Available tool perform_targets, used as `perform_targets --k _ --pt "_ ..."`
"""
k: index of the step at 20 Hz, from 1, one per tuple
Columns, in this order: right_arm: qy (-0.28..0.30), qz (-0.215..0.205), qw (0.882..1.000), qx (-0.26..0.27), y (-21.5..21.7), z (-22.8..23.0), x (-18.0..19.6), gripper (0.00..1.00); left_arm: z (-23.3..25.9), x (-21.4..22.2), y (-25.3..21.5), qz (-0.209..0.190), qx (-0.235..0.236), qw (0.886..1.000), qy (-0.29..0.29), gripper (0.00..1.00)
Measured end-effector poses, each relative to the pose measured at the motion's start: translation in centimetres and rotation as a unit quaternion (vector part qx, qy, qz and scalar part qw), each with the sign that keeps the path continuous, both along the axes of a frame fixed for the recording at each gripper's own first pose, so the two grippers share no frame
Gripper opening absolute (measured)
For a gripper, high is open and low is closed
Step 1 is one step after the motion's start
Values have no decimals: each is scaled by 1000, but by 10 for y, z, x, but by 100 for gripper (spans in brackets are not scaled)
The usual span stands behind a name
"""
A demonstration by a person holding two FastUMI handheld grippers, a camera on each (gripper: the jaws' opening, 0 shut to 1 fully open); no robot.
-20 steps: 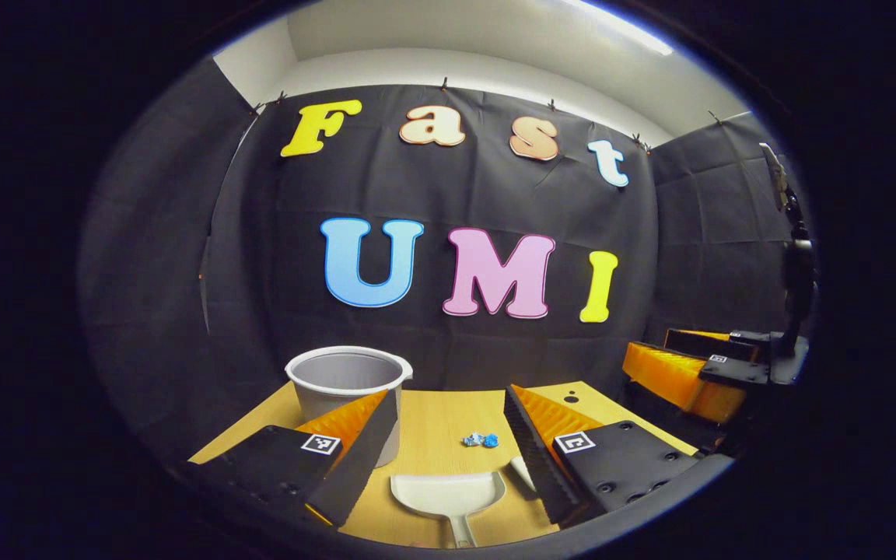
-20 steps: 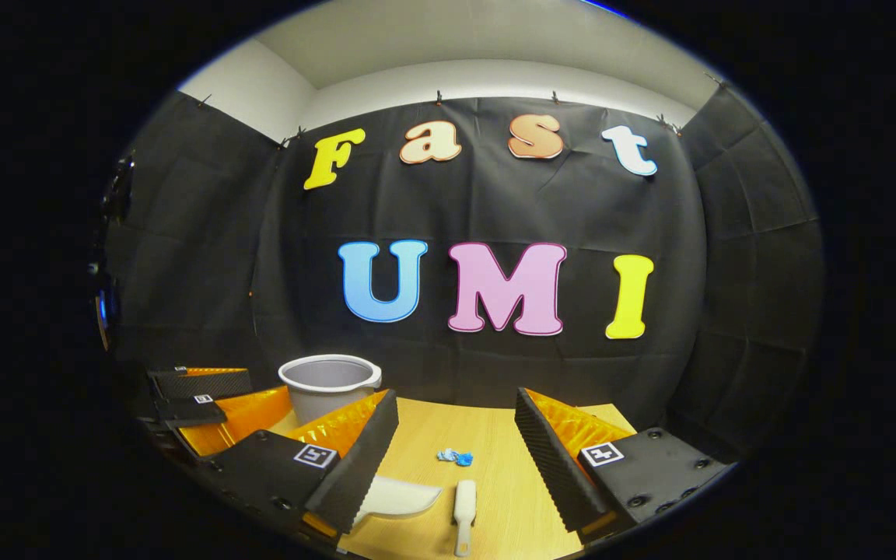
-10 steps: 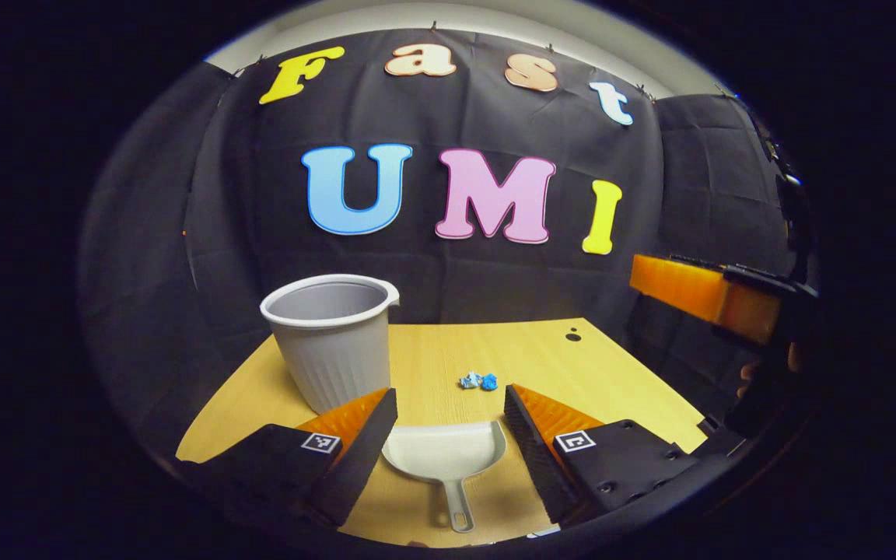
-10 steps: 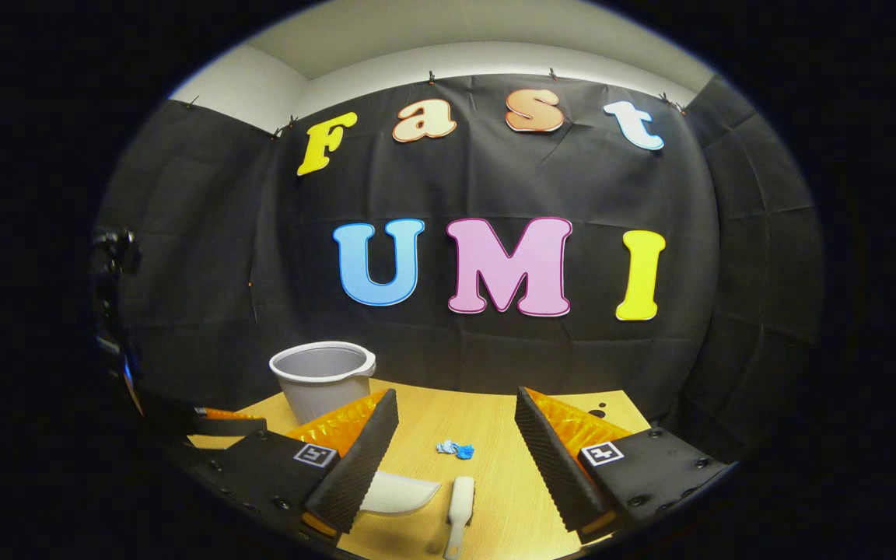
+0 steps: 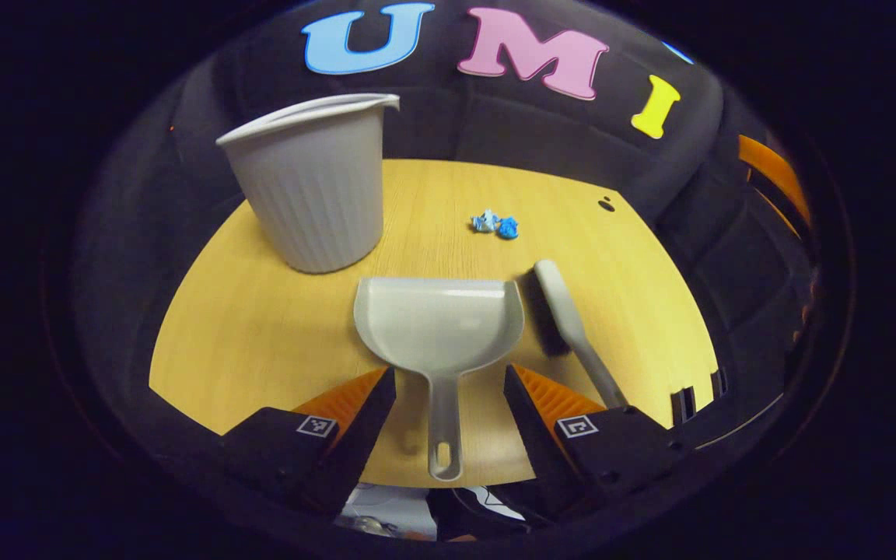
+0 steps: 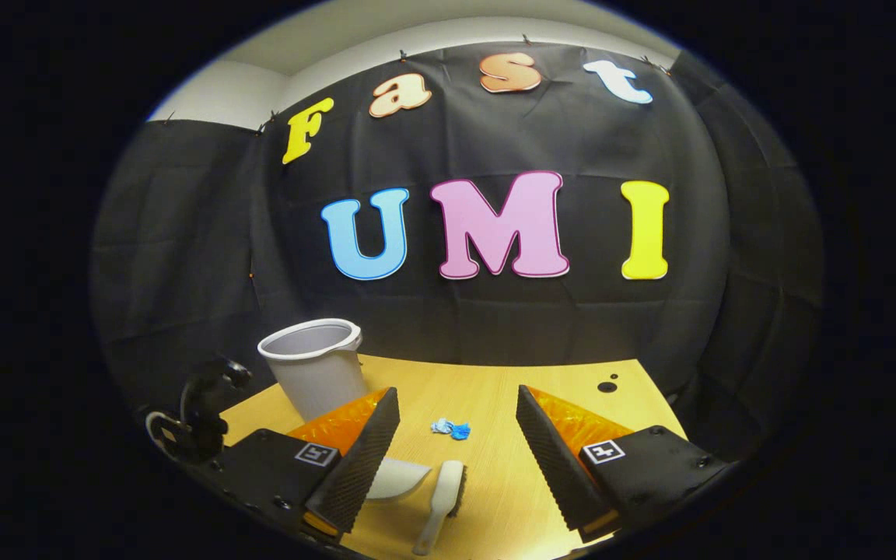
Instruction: Pick up the small broom and dustpan from the desktop, sweep the trash into the dustpan with the broom, and then empty the trash into the garbage bin.
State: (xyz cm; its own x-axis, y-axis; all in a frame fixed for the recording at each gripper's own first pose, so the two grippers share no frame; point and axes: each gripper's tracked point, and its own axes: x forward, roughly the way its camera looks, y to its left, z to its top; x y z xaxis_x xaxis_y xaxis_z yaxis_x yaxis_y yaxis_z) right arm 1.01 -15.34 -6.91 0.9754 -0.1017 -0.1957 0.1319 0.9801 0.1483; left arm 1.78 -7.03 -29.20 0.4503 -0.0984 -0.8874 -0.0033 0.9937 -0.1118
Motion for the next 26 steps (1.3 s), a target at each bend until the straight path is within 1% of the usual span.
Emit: perform_targets --k 2,4,5,6,7,8,10,12,13,14,15,17,18,19,20,21,22,23,25,26 --pt "12 9 1000 14 -11 -12 5 98 -21 -7 2 3 12 998 54 86" --pt "8 30 1000 -2 -19 -13 5 98 -40 -5 0 11 13 994 108 86" --pt "-6 39 999 -15 -24 -7 5 98 -45 -4 -3 17 5 990 140 86" --pt "-18 45 998 -26 -31 -2 7 98 -49 0 -3 25 8 987 158 85" --pt "-24 48 998 -32 -37 2 9 98 -53 5 0 24 16 985 172 86" --pt "-29 48 998 -33 -42 4 10 98 -56 10 4 20 37 982 187 86" --pt "-35 37 998 -21 -51 5 3 98 -67 25 6 -3 68 975 211 85" --pt "-25 34 999 -1 -48 -5 -3 98 -76 37 5 -8 75 970 233 83" --pt "-11 36 999 6 -44 -15 -6 98 -79 38 4 -7 75 967 244 79" --pt "1 36 999 8 -42 -22 -11 98 -82 39 2 -8 71 965 253 65" --pt "11 33 999 10 -41 -25 -13 98 -84 37 0 -11 68 963 262 62" --pt "26 29 999 22 -35 -30 -13 97 -82 39 1 -18 59 964 260 58" --pt "37 25 998 32 -31 -35 -10 97 -81 38 0 -20 52 963 263 52" --pt "54 23 997 45 -25 -42 -7 97 -82 35 -1 -15 43 962 270 48" --pt "74 22 995 58 -16 -52 -3 97 -82 34 -2 -13 35 961 274 36" --pt "102 19 992 68 -8 -66 0 97 -83 33 -1 -16 32 960 278 34" --pt "141 16 987 68 -1 -86 2 98 -82 33 -1 -24 31 961 275 31" --pt "191 14 979 73 7 -106 -2 97 -81 31 1 -35 29 961 272 31" --pt "276 26 956 98 32 -145 -12 98 -82 31 3 -48 20 964 260 30" --pt "315 29 942 117 44 -167 -18 98 -82 30 3 -51 15 965 255 30"
